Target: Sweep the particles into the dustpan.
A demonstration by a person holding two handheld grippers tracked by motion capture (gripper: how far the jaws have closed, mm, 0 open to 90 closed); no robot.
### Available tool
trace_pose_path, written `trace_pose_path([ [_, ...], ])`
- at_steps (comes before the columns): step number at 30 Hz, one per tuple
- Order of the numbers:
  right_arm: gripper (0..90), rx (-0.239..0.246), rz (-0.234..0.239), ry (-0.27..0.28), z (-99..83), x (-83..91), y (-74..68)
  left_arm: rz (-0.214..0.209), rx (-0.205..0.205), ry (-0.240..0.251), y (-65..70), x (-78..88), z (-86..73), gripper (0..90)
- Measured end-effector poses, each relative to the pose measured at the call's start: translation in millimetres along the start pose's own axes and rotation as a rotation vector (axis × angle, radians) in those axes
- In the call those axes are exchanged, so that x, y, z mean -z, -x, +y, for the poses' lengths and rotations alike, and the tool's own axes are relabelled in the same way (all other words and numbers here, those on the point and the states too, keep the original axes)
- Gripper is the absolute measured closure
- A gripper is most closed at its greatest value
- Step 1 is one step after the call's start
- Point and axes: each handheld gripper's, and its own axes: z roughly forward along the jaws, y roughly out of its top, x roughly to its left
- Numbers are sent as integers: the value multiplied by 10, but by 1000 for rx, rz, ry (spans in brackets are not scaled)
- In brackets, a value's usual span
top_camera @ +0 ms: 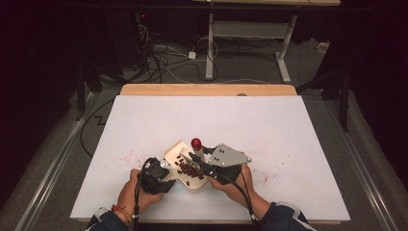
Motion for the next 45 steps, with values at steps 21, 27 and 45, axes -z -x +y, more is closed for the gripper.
trace_pose_path([
  [21, 700, -41, -12, 26, 83, 409, 300, -20, -23, 17, -87, -13, -9, 636],
  [27, 700, -45, -20, 28, 69, 583, 433, -25, -20, 25, -98, -18, -16, 636],
  [45, 700, -94, -94, -8, -146, 1128, 770, -42, -4, 39, -141, 0, -33, 637],
])
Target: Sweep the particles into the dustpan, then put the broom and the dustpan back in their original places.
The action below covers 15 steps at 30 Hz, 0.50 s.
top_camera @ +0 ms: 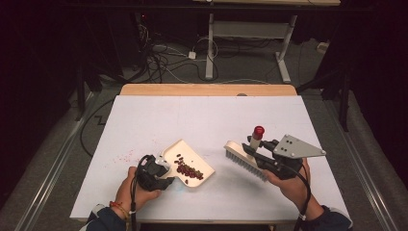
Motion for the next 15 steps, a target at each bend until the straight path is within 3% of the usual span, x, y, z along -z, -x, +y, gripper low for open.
trace_pose_path([
  [5, 700, -13, 2, -6, -55, 138, 69, 3, 6, 5, -22, 15, -7, 637],
  [9, 699, 5, 62, -23, -71, 256, 134, 8, 13, 8, -26, 20, -5, 637],
  [15, 699, -22, 71, -57, -147, 382, 233, 24, 33, 16, -74, 14, 2, 636],
])
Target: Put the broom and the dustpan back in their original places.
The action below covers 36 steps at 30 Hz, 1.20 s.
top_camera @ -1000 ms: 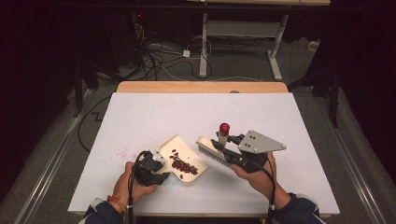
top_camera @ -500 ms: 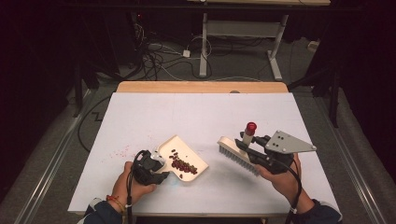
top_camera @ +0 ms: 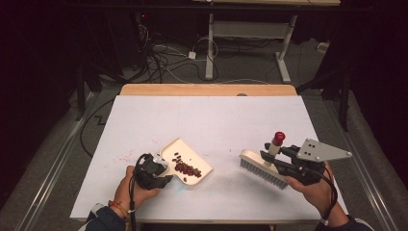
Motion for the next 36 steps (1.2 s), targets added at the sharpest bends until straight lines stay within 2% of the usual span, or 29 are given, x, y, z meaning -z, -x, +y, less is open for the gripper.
trace_pose_path([
  [5, 699, 1, 10, -30, -50, 35, 20, 26, 21, 10, -63, -22, 9, 636],
  [8, 699, 7, 11, -47, -72, 39, 36, 39, 48, 19, -100, -22, -12, 636],
  [11, 699, -7, 18, -57, -105, 48, 83, 47, 66, 20, -145, -18, -12, 636],
  [15, 699, -18, 28, -78, -157, 54, 143, 61, 100, 30, -216, -25, -16, 636],
  [18, 698, -12, 38, -94, -189, 36, 205, 89, 120, 35, -266, -14, -31, 635],
  [20, 698, -12, 29, -92, -200, 24, 248, 94, 153, 46, -321, -8, -38, 635],
  [27, 687, -37, 40, -103, -190, -56, 495, 153, 258, 63, -490, -65, 20, 635],
  [30, 666, -43, 35, -112, -170, -114, 617, 165, 277, 70, -500, -100, 51, 633],
  [32, 655, -49, 19, -129, -148, -173, 699, 155, 300, 74, -484, -129, 68, 579],
  [34, 641, -53, 16, -144, -127, -250, 786, 157, 304, 79, -432, -139, 80, 502],
  [36, 625, -17, -11, -161, -93, -332, 858, 125, 305, 87, -373, -141, 66, 493],
])
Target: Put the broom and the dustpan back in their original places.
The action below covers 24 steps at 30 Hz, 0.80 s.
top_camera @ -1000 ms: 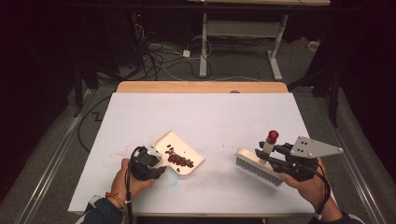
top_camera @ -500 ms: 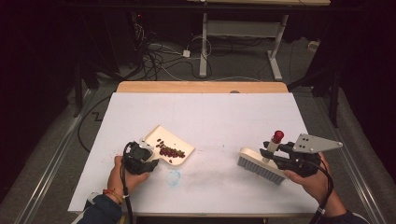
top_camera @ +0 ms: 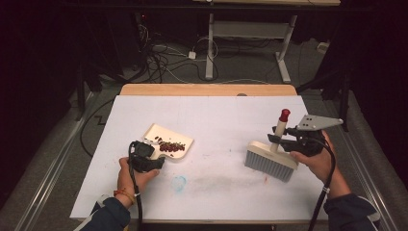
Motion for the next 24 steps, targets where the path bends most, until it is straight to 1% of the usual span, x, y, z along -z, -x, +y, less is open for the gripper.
trace_pose_path([
  [1, 619, 4, -1, -13, 20, -45, 35, -13, -1, 2, 27, 11, -21, 479],
  [2, 609, -5, 3, -23, 36, -93, 76, -17, -11, -4, 53, 26, -37, 464],
  [4, 592, -31, -25, -55, 59, -191, 155, -55, -15, -4, 97, 59, -75, 451],
  [5, 584, -43, -37, -63, 64, -245, 198, -68, -19, -3, 122, 77, -97, 452],
  [6, 572, -61, -57, -75, 68, -300, 240, -72, -39, -8, 145, 89, -116, 450],
  [7, 565, -76, -87, -93, 78, -358, 275, -74, -50, -10, 164, 98, -132, 438],
  [9, 551, -100, -122, -121, 95, -470, 342, -87, -76, -4, 180, 116, -163, 427],
  [10, 544, -108, -154, -136, 106, -527, 366, -72, -94, -3, 179, 130, -172, 419],
  [11, 541, -120, -180, -154, 117, -585, 380, -52, -114, 5, 167, 148, -177, 400],
  [12, 534, -114, -190, -170, 125, -643, 392, -47, -132, 28, 138, 169, -185, 390],
  [13, 528, -116, -206, -191, 132, -697, 395, -54, -146, 53, 98, 191, -197, 366],
  [14, 518, -118, -227, -209, 134, -750, 401, -50, -168, 82, 60, 217, -216, 343],
  [15, 508, -121, -250, -218, 134, -797, 402, -41, -200, 118, 28, 243, -245, 329],
  [16, 522, -123, -270, -211, 130, -834, 404, -33, -220, 153, 4, 267, -283, 315],
  [17, 520, -128, -295, -193, 125, -863, 410, -42, -233, 191, -20, 286, -327, 281],
  [18, 512, -135, -318, -181, 123, -896, 424, -68, -243, 213, -40, 300, -369, 266],
  [19, 494, -142, -334, -182, 127, -929, 439, -81, -247, 223, -43, 308, -408, 255],
  [21, 500, -152, -373, -167, 140, -974, 467, -91, -277, 236, -11, 332, -484, 212],
  [23, 480, -182, -376, -129, 149, -1001, 486, -100, -329, 249, 54, 373, -562, 205],
  [24, 476, -183, -384, -119, 160, -1021, 476, -98, -347, 257, 80, 394, -591, 204],
])
